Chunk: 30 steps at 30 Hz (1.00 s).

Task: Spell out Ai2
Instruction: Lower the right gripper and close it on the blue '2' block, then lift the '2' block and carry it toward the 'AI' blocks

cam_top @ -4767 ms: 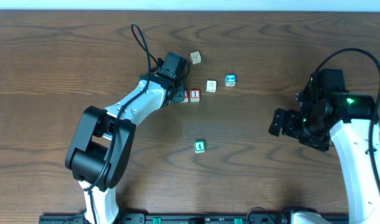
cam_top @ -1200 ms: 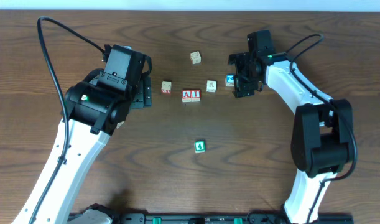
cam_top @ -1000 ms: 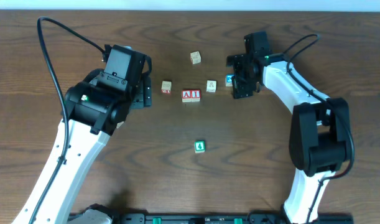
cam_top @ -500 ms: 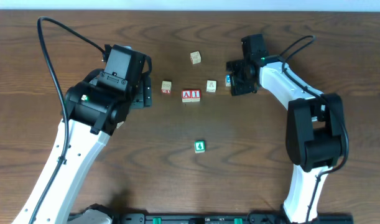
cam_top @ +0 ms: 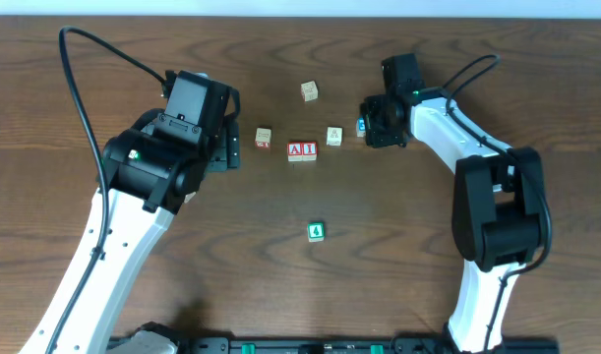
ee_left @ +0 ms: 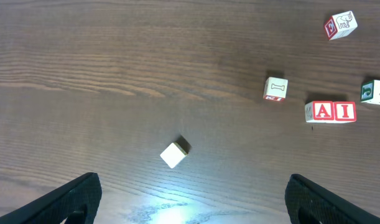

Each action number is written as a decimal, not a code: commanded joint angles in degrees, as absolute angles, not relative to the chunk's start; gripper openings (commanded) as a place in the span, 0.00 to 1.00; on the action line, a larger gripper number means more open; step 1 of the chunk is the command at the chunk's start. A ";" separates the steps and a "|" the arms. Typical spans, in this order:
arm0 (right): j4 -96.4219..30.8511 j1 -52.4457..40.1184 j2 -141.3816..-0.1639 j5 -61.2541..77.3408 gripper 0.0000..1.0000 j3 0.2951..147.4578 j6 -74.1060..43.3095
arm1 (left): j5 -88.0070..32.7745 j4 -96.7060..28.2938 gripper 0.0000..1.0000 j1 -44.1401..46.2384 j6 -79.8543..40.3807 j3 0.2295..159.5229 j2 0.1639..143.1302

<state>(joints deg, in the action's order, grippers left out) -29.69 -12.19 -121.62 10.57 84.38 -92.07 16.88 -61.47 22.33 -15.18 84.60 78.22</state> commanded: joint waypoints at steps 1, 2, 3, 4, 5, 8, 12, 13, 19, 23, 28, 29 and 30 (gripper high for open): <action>-29.76 -12.84 -121.99 9.65 0.38 85.49 -91.64 | 16.88 -61.49 0.95 22.15 -15.44 84.90 77.67; -29.76 -12.84 -121.99 9.65 0.36 85.49 -91.59 | 16.88 -61.49 0.95 22.15 -15.44 84.93 77.67; -29.74 -12.84 -121.99 9.65 0.35 85.49 -91.18 | 16.88 -61.49 0.95 22.15 -15.44 84.90 77.67; -29.76 -12.84 -121.99 9.63 0.34 85.49 -90.94 | 16.86 -61.49 0.95 22.15 -15.44 84.90 77.67; -29.76 -12.84 -121.99 9.61 0.33 85.49 -90.35 | 16.88 -61.49 0.95 22.15 -15.44 84.90 77.67; -29.67 -12.84 -121.99 9.17 0.31 85.49 -88.18 | 16.86 -61.52 0.95 22.15 -15.44 84.93 77.67; -28.62 -12.84 -121.99 8.82 0.24 85.49 -83.50 | 16.86 -61.52 0.95 22.15 -15.44 84.90 77.67; -28.49 -12.82 -121.99 8.82 0.24 85.52 -82.67 | 16.86 -61.52 0.95 22.15 -15.44 84.90 77.67; -29.04 -12.67 -121.82 8.82 0.20 86.37 -76.49 | 16.86 -61.71 0.95 22.15 -15.46 84.93 77.67; -30.11 -12.69 -121.73 8.73 0.19 90.17 -66.00 | 16.45 -61.87 0.95 22.15 -15.46 84.93 77.67; -44.31 -12.78 -121.73 1.72 0.17 102.43 -52.93 | 16.43 -62.17 0.95 22.15 -15.92 84.90 77.67; -46.89 -12.84 -121.73 0.78 0.16 104.81 -50.70 | 16.45 -62.15 0.95 22.15 -16.16 84.90 77.67; -51.00 -13.04 -121.73 -1.06 0.15 108.33 -47.75 | 16.43 -62.15 0.95 22.15 -16.51 84.90 77.67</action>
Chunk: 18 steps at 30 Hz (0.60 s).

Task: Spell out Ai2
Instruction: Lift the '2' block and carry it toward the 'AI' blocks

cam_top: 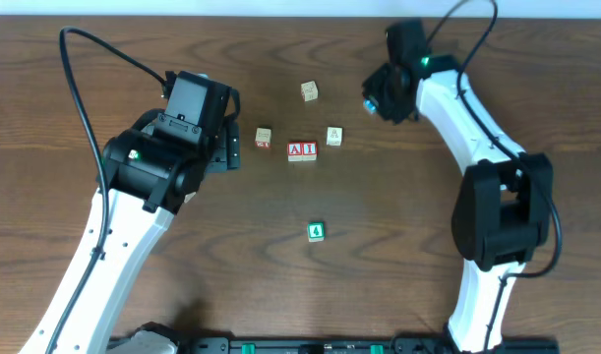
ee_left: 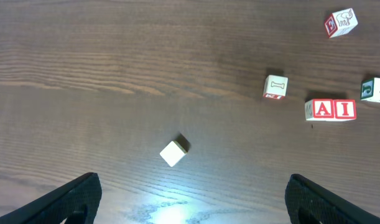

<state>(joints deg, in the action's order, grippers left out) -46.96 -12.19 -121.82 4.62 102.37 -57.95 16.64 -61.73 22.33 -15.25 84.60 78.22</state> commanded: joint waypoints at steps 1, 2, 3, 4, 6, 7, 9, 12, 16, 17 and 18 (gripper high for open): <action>-53.56 -13.19 -121.73 -2.48 0.14 110.41 -46.28 | 16.45 -62.15 0.95 22.15 -16.75 84.90 77.67; -55.61 -13.39 -121.73 -3.64 0.13 112.07 -44.64 | 16.43 -62.17 0.96 22.15 -16.75 84.90 77.67; -58.00 -13.67 -121.73 -5.13 0.12 113.84 -42.68 | 16.43 -62.22 0.95 22.15 -16.75 84.90 77.67; -59.57 -13.93 -121.73 -6.24 0.11 114.93 -41.34 | 16.43 -62.33 0.95 22.15 -16.75 84.90 77.67; -62.70 -14.81 -121.73 -8.51 0.10 117.03 -36.47 | 16.43 -62.46 0.96 22.15 -16.75 84.93 77.67; -63.22 -15.27 -121.73 -9.30 0.08 117.40 -34.13 | 16.43 -62.54 0.95 22.15 -16.75 84.90 77.67; -63.70 -16.36 -121.71 -10.41 0.07 117.45 -30.11 | 16.43 -62.59 0.95 22.15 -16.75 84.90 77.67; -66.04 -18.15 -121.71 -10.50 0.03 117.43 -28.14 | 16.43 -62.76 0.95 22.15 -16.97 84.90 77.67; -68.77 -20.27 -121.71 -9.61 0.03 117.43 -26.46 | 16.36 -63.53 0.95 22.15 -16.97 84.90 77.67; -69.91 -20.75 -121.71 -9.56 0.04 117.43 -26.20 | 16.36 -63.90 0.96 22.15 -16.97 84.90 77.67; -71.02 -21.21 -121.71 -9.39 0.03 117.34 -25.76 | 16.36 -64.27 0.95 22.15 -16.97 84.90 77.67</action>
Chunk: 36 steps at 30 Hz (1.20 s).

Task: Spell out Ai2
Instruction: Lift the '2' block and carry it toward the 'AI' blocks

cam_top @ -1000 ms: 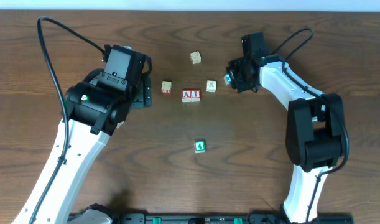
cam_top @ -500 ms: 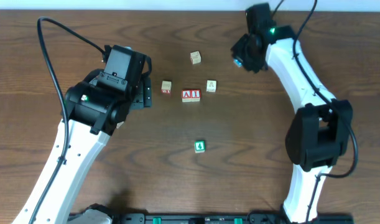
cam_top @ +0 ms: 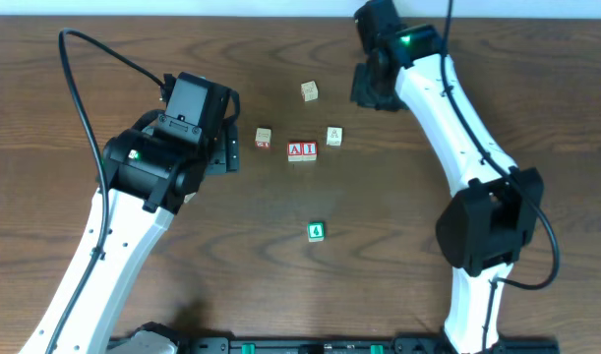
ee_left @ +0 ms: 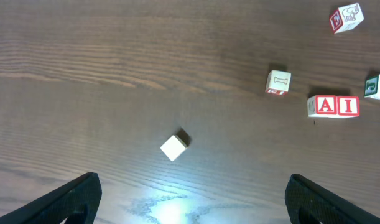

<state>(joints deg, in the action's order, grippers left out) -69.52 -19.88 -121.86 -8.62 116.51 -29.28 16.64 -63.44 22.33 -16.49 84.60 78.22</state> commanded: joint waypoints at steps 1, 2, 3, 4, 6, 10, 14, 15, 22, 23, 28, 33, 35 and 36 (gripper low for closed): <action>-71.50 -21.52 -121.71 -8.54 0.01 117.05 -25.04 | 16.36 -64.58 0.96 22.15 -16.97 84.90 77.67; -71.53 -21.78 -121.71 -6.76 0.01 116.53 -23.77 | 16.25 -64.95 0.95 22.15 -16.97 84.90 77.67; -71.26 -21.80 -121.69 -4.95 0.02 116.05 -22.59 | 16.03 -65.21 0.95 22.15 -16.97 84.90 77.67; -71.02 -21.78 -121.67 -3.46 0.01 115.50 -21.85 | 15.79 -65.49 0.95 22.15 -16.97 84.90 77.67; -70.72 -21.65 -121.62 -2.74 0.02 114.34 -21.80 | 15.14 -66.06 0.95 22.15 -16.99 84.90 77.67; -70.46 -21.74 -121.32 -1.45 0.01 112.66 -21.74 | 14.90 -66.43 0.95 22.15 -17.41 84.90 77.67; -68.49 -22.17 -118.24 -1.52 0.01 108.09 -21.50 | 14.72 -66.65 0.95 22.15 -17.45 84.90 77.67; -67.46 -22.17 -116.68 -1.48 0.02 106.19 -21.21 | 14.74 -66.87 0.96 22.15 -17.78 84.90 77.67; -56.69 -22.24 -102.56 -1.43 0.07 88.47 -20.95 | 14.00 -66.98 0.95 22.15 -18.48 84.90 77.67; -55.35 -22.52 -101.12 -1.48 0.06 86.32 -20.97 | 13.78 -66.87 0.95 22.15 -18.50 84.90 77.67; -50.28 -26.15 -98.61 -1.45 0.09 77.38 -25.47 | 13.45 -66.67 0.95 22.15 -19.66 84.90 77.67; -44.86 -30.55 -98.91 -1.48 0.12 72.75 -28.40 | 13.45 -66.67 0.95 22.15 -19.75 84.90 77.67; -43.81 -31.51 -99.07 -1.50 0.14 72.29 -29.06 | 13.45 -66.70 0.95 22.15 -19.75 84.90 77.67; -43.68 -31.77 -99.35 -1.74 0.14 72.27 -29.65 | 13.45 -66.70 0.95 22.15 -19.75 84.90 77.67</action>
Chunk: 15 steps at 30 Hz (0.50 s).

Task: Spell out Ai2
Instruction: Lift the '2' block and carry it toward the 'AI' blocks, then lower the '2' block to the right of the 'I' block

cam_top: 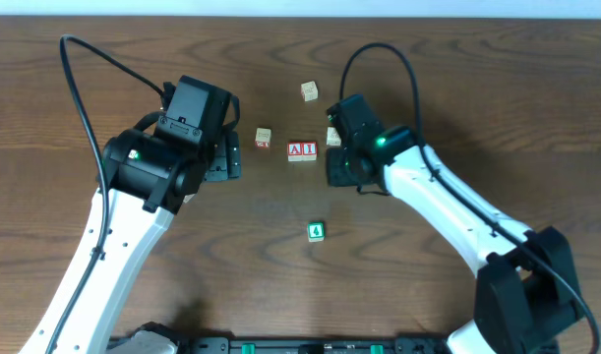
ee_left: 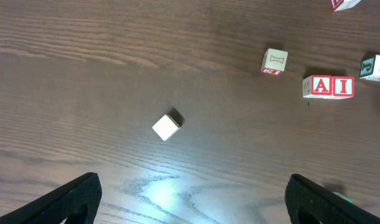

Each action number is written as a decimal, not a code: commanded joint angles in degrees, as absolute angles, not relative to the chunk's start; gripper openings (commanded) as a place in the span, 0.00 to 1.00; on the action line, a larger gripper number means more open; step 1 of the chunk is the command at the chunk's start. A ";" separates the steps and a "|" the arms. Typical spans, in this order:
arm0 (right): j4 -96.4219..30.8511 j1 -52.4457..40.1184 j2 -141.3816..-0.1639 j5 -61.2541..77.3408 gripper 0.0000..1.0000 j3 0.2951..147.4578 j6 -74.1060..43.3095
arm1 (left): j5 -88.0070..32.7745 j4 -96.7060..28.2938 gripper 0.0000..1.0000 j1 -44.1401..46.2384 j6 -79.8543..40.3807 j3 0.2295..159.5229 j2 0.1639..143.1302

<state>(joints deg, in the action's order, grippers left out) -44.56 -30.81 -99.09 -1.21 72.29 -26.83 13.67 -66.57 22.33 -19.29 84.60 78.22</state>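
Two red-lettered blocks reading A I [cam_top: 301,150] [ee_left: 328,86] sit side by side at the table's middle. My right gripper [cam_top: 337,173] is just right of them and slightly nearer. Its fingers are hidden under its own wrist, so its state and any load cannot be told. A tan block with an A and a green side [cam_top: 332,134] [ee_left: 374,66] is half covered by that arm. My left gripper [ee_left: 193,202] [cam_top: 224,157] hangs open and empty over bare wood, left of the blocks. No block showing a 2 is visible.
A bone-picture block [cam_top: 264,138] [ee_left: 275,61] lies left of A I. A tan block [cam_top: 310,91] sits farther back, and a green block [cam_top: 316,231] lies toward the front. A small plain white block [ee_left: 166,127] rests below my left gripper.
My right arm was stretched toward the table's far edge; now its gripper is low beside the A I blocks. The left wrist view has widened slightly, so that gripper has risen a little.
My right gripper was at a small blue block right of the tan A block. Then that spot was bare, with blue showing at the raised gripper. The arm was then near the far edge, and now it is beside A I. The left arm barely moved.
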 commanded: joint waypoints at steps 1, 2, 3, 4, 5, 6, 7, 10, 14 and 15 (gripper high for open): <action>-43.62 -31.92 -99.53 -1.93 0.13 72.27 -30.02 | 13.45 -66.70 0.95 22.15 -19.75 84.90 77.67; -43.42 -31.90 -99.94 -1.91 0.10 72.25 -30.24 | 13.45 -66.70 0.95 22.15 -19.75 84.90 77.67; -42.96 -31.90 -100.40 -1.89 0.10 72.25 -30.41 | 13.45 -66.70 0.95 22.15 -19.75 84.90 77.67; -42.54 -31.90 -100.92 -1.89 0.11 72.25 -30.41 | 13.45 -66.70 0.95 22.15 -19.75 84.90 77.67; -41.87 -31.90 -101.47 -1.89 0.11 72.25 -30.39 | 13.45 -66.70 0.95 22.15 -19.75 84.93 77.67; -41.23 -31.90 -101.95 -1.89 0.12 72.25 -30.39 | 13.45 -66.67 0.95 22.15 -19.75 84.90 77.67; -40.49 -31.90 -102.48 -1.91 0.13 72.25 -30.37 | 13.47 -66.65 0.95 22.15 -19.75 84.90 77.67; -38.59 -31.88 -104.49 -1.89 0.13 72.25 -30.39 | 13.47 -66.67 0.96 22.15 -19.75 84.90 77.67; -36.60 -31.79 -106.96 -1.91 0.13 72.27 -30.39 | 13.47 -66.59 0.95 22.15 -19.75 84.90 77.67; -36.10 -31.77 -107.31 -1.98 0.13 72.25 -30.37 | 13.47 -66.57 0.95 22.15 -19.75 84.90 77.67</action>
<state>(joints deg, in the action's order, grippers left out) -36.91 -31.66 -106.10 -1.26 72.23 -29.56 13.67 -66.57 22.33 -19.49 84.60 78.22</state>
